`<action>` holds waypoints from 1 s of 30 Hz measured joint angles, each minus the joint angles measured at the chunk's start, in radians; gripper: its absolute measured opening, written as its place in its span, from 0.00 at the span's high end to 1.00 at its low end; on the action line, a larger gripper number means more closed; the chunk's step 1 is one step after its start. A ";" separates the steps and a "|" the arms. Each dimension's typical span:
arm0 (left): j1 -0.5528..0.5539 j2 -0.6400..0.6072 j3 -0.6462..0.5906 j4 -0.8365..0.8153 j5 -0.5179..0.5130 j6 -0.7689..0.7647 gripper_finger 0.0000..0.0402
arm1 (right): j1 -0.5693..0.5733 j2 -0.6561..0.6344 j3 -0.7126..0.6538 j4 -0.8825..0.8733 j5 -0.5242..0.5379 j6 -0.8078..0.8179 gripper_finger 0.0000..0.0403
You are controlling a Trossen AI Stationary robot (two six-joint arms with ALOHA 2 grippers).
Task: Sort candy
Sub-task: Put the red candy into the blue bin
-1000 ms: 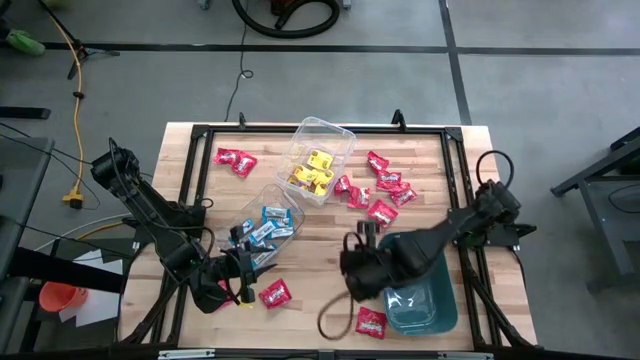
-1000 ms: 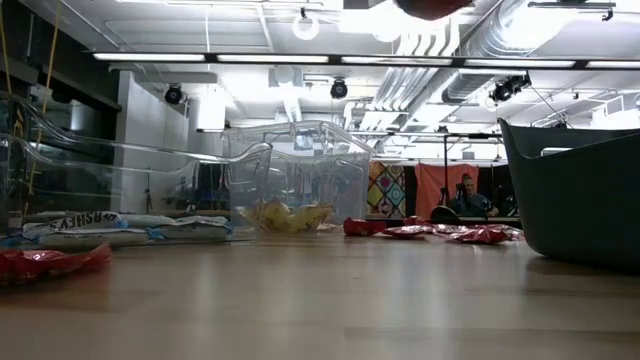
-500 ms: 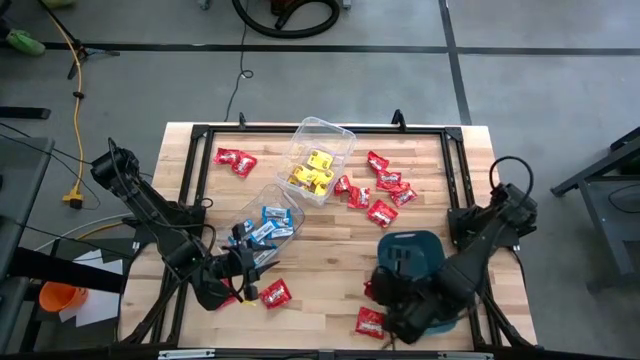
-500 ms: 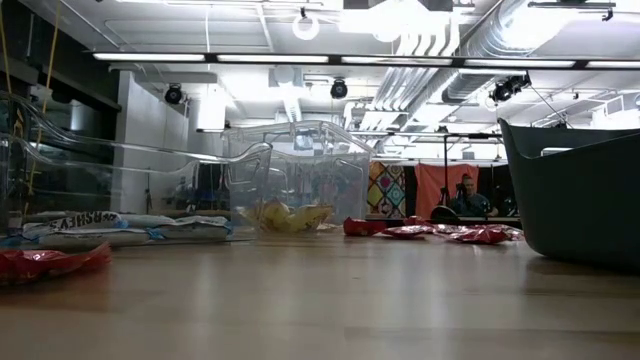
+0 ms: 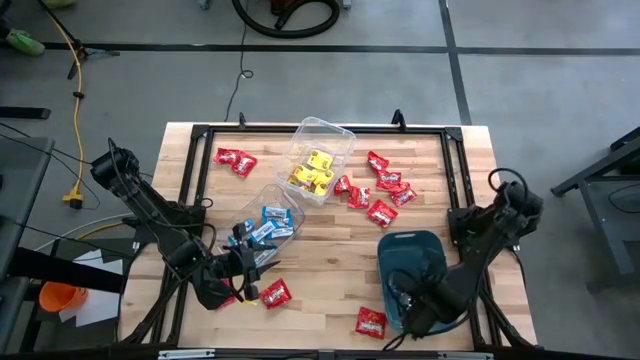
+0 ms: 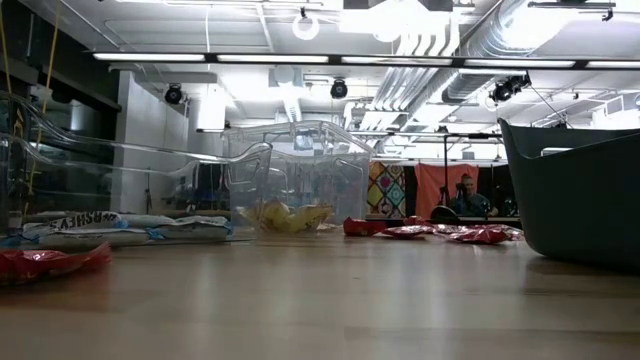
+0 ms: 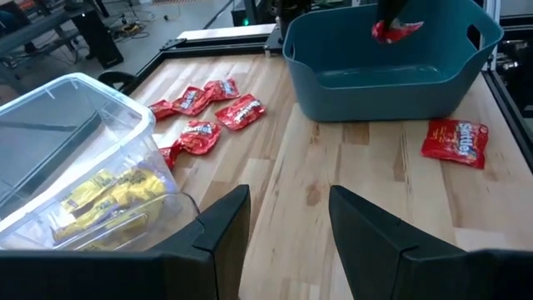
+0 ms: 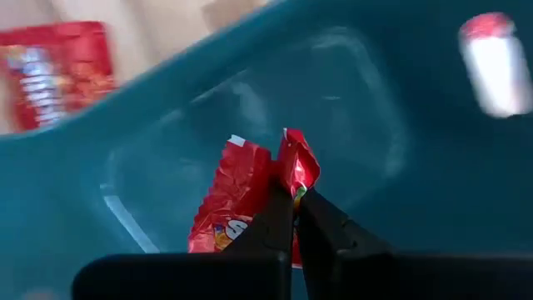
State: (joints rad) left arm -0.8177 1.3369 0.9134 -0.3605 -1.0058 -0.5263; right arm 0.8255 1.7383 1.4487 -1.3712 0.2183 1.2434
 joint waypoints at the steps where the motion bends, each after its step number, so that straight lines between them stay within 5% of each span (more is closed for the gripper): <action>1: 0.000 0.000 0.000 0.000 0.000 0.005 0.62 | -0.001 -0.023 -0.035 0.050 -0.013 0.009 1.00; 5: 0.007 0.000 0.000 0.023 0.001 0.047 0.62 | -0.011 -0.108 -0.148 0.214 -0.027 0.024 1.00; 15: 0.014 0.000 0.000 0.029 0.002 0.048 0.62 | -0.109 -0.181 -0.249 0.172 -0.177 0.059 0.96; 22: 0.014 0.000 0.000 0.030 0.006 0.038 0.62 | -0.194 -0.181 -0.225 0.166 -0.261 0.016 0.76; 30: 0.012 0.000 0.000 0.028 0.034 0.030 0.62 | -0.252 -0.181 -0.224 0.174 -0.490 -0.013 0.51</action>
State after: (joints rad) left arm -0.8055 1.3369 0.9138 -0.3321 -0.9720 -0.4965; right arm 0.5739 1.5578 1.2242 -1.1977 -0.2716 1.2304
